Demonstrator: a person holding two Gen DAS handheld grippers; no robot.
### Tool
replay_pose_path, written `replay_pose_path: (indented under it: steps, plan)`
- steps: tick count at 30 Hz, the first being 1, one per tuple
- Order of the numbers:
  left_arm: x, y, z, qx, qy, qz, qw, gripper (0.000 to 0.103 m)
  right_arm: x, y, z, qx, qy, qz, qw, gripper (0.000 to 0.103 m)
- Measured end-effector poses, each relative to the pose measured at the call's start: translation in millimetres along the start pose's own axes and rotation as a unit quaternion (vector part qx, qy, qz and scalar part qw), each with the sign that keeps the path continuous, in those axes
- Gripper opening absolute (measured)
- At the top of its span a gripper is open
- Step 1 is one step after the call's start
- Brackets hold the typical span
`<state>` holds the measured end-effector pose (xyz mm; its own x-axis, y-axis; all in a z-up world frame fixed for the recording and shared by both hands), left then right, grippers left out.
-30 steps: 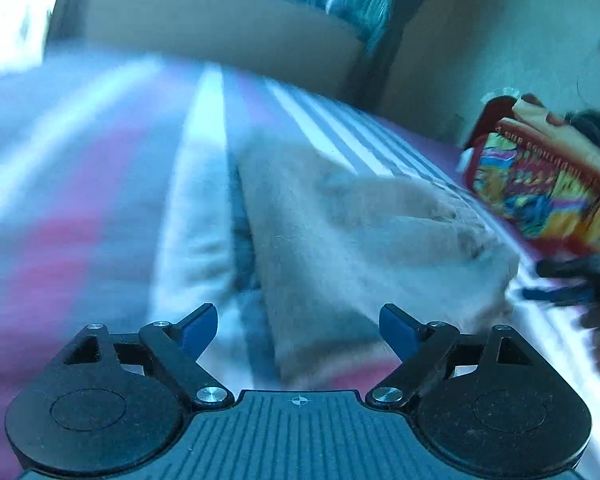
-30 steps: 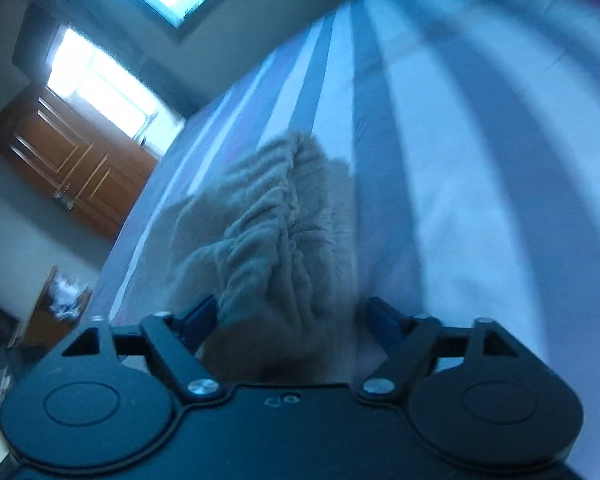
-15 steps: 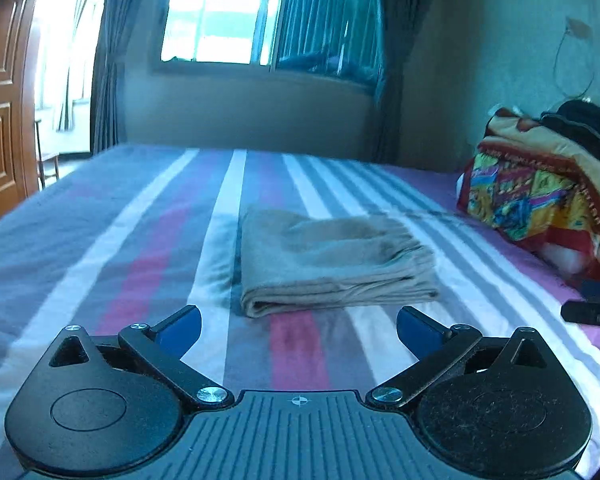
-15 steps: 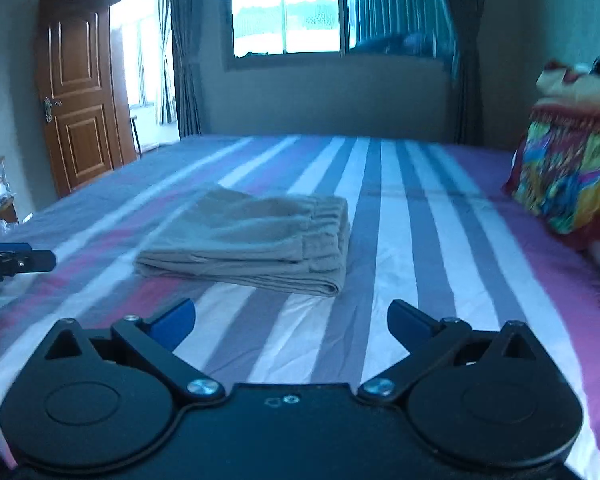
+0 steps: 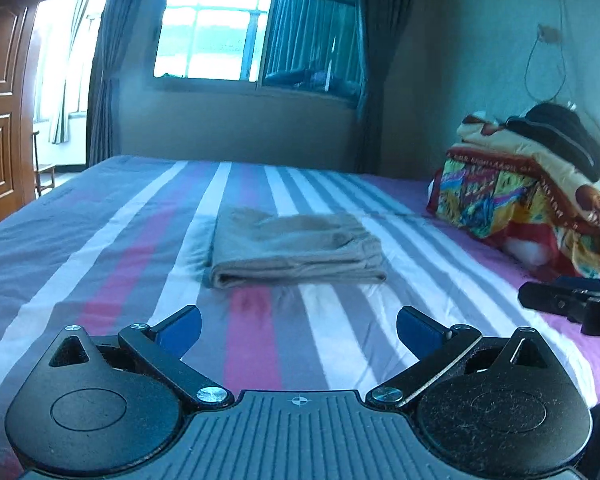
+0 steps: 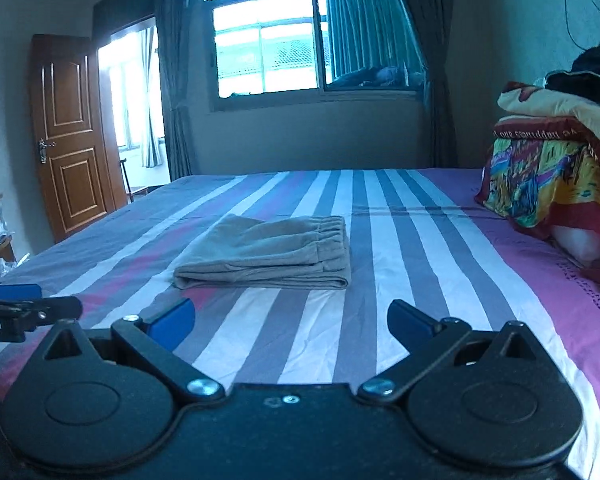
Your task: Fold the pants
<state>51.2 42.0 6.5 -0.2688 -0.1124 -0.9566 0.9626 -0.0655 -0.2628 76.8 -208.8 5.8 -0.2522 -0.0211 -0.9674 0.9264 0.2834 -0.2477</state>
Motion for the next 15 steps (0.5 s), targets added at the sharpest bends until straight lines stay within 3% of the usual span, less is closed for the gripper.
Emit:
replay_pose_path:
  steps: [15]
  plan:
    - [-1.6,-4.0,4.1,0.004,-0.005,0.007,0.9999,0.103,-3.5,-4.4,-10.1,-0.001,-0.004,0.011,1.0,0.102]
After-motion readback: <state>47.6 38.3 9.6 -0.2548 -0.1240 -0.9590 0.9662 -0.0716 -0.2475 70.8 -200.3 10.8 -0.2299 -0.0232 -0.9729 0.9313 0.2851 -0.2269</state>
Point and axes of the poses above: each gripper's, at about its wrist camera, not at the fingertips, and y roughly the way its jaws point, z to its right, x to its underside, the point moved 5 cm from there along y, roughly the way its jaws point, and after that the axes turned 7 degrees about z, right-handed, at the moved point
